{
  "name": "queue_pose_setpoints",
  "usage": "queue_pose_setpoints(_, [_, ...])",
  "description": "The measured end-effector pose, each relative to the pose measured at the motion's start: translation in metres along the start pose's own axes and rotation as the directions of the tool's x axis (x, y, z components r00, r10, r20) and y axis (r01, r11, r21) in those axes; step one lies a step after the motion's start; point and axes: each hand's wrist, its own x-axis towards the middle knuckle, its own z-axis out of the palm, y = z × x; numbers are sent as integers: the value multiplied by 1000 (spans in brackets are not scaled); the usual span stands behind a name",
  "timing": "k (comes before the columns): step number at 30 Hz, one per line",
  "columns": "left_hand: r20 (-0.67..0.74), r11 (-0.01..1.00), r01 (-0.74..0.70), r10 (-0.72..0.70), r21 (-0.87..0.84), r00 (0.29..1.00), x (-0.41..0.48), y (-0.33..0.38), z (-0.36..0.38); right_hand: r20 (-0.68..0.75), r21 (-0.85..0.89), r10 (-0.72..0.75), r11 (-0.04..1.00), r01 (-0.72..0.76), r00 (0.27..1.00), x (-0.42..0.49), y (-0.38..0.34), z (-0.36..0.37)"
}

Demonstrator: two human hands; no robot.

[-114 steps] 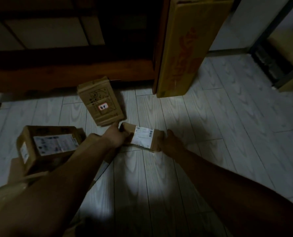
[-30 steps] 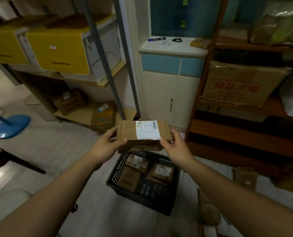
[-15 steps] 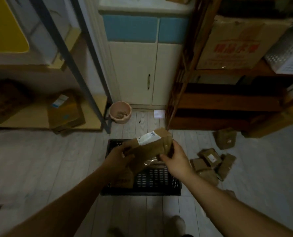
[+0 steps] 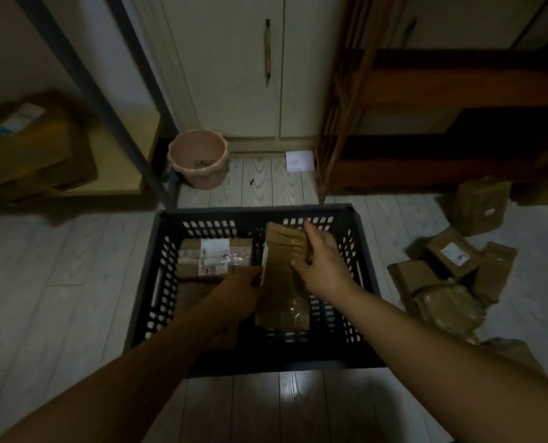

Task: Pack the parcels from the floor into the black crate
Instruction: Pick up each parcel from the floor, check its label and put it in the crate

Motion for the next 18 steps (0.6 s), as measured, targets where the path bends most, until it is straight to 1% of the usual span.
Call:
queue_pose_setpoints(2, [-22,999,9,-10,-48,1000,27,-24,12,1,-35,-32,999,32,999,19,25,23])
queue_pose_setpoints(4, [-12,999,21,-22,-47,1000,59,-52,19,-3,-80,-52,995,52,999,36,46,41])
queue_pose_setpoints(6, [-53,999,24,-27,-43,998,82,-72,25,-22,-120,-69,991,66,997,46,62,56])
queue_pose_setpoints(8, [-125,998,-18,10,-64,992,98,-92,31,-40,-115,-105,988,99,994,52,69,69])
queue_pose_setpoints(10, [-181,997,-41,29,-64,983,100,-98,34,-12,-85,-104,991,102,995,56,71,78])
queue_pose_setpoints(12, [-171,998,-59,52,-36,984,100,-101,33,37,-81,-64,994,66,997,53,67,81])
queue_pose_setpoints(13, [-144,998,-67,65,-10,987,101,-105,33,64,-81,-42,996,47,997,51,65,81])
queue_pose_setpoints(15, [-110,987,-63,79,148,991,99,-113,33,140,-96,-1,995,15,990,45,68,83])
queue_pose_setpoints(17, [-90,939,-27,62,344,994,97,-129,35,209,-168,26,986,10,977,38,78,89])
queue_pose_setpoints(18, [-60,923,-16,42,384,997,93,-133,37,235,-211,34,977,17,971,36,83,93])
